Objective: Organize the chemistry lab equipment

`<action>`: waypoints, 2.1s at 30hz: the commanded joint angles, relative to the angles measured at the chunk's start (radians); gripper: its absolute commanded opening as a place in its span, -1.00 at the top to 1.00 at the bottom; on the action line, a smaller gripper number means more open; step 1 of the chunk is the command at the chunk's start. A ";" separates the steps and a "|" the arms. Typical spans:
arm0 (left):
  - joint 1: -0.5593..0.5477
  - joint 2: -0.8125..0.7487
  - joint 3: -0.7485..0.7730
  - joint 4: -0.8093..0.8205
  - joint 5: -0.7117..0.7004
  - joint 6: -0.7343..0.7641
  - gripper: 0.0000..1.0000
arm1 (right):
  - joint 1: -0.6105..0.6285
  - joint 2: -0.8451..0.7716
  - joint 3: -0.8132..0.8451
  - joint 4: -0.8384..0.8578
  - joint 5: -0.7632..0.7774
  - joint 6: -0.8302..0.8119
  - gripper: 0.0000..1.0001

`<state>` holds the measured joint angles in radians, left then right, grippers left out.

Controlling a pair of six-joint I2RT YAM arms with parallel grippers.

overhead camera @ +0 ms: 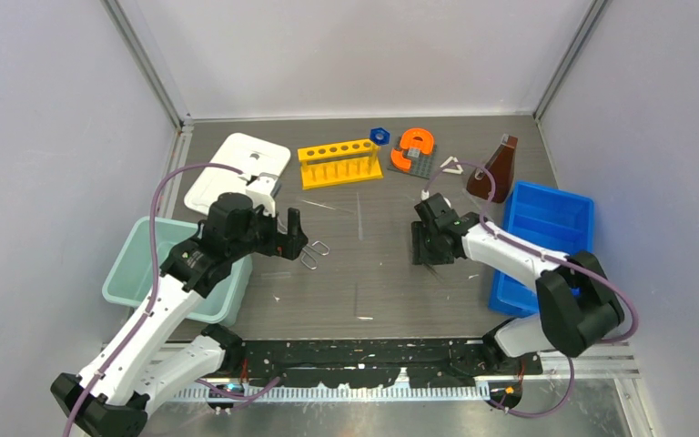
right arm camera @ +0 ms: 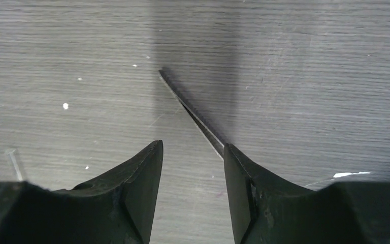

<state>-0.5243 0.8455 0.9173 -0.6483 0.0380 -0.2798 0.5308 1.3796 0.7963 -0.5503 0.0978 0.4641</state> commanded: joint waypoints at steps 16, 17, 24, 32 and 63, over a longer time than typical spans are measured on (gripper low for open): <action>-0.006 -0.017 -0.002 0.024 -0.029 0.024 -0.92 | 0.006 0.127 0.013 0.096 0.010 0.023 0.76; -0.006 -0.016 0.002 0.022 -0.046 0.030 -0.91 | 0.006 0.120 0.010 0.100 0.001 0.020 0.78; -0.006 -0.002 0.029 0.027 -0.043 0.025 -0.93 | 0.024 0.012 -0.045 0.227 -0.185 0.076 0.88; -0.006 0.041 0.088 0.020 0.132 -0.093 -0.88 | 0.052 -0.150 -0.125 0.511 -0.432 0.199 0.89; -0.006 0.146 -0.134 0.642 0.658 -0.528 0.29 | 0.289 -0.229 -0.200 1.098 -0.570 0.504 0.88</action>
<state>-0.5282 1.0149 0.7971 -0.0639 0.6712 -0.7895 0.8116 1.1542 0.5941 0.4755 -0.4873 0.9619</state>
